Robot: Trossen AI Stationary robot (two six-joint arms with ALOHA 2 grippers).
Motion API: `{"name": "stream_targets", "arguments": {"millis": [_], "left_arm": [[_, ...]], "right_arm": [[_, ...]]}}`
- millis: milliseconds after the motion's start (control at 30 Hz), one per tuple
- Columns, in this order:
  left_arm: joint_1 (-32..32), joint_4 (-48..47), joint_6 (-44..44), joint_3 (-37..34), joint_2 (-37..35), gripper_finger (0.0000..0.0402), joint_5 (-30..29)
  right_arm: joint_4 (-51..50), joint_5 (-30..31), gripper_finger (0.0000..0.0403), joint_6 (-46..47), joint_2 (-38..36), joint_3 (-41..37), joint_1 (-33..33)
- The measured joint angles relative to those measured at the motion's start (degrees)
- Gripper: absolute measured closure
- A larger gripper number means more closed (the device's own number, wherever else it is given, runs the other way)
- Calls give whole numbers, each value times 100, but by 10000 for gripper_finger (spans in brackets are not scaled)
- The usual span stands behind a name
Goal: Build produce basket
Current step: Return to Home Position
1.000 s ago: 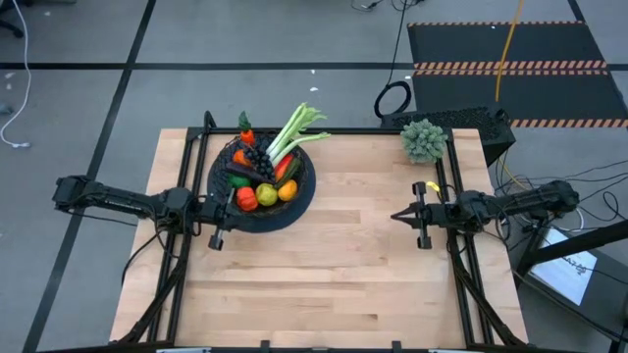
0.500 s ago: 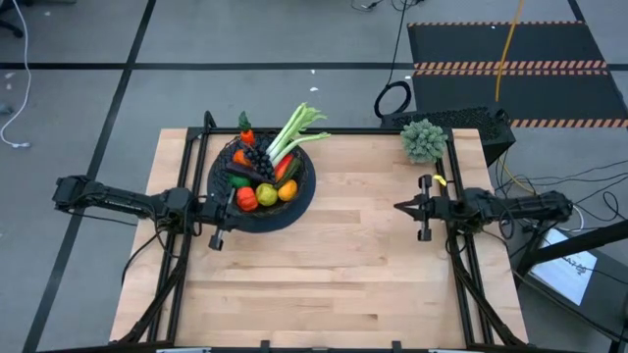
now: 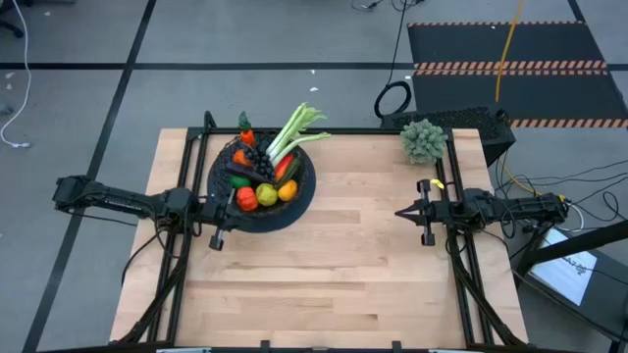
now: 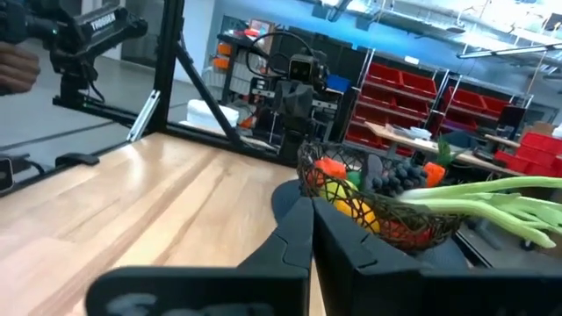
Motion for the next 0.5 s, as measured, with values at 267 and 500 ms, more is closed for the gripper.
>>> {"name": "stream_targets", "arguments": {"millis": [267, 500], "left_arm": [[0, -319, 169, 2, -379, 398, 156], [53, -924, 535, 2, -894, 399, 311]], "right_arm": [[-238, -8, 403, -139, 25, 0, -5], [-232, -12, 403, 9, 63, 0, -3]]}}
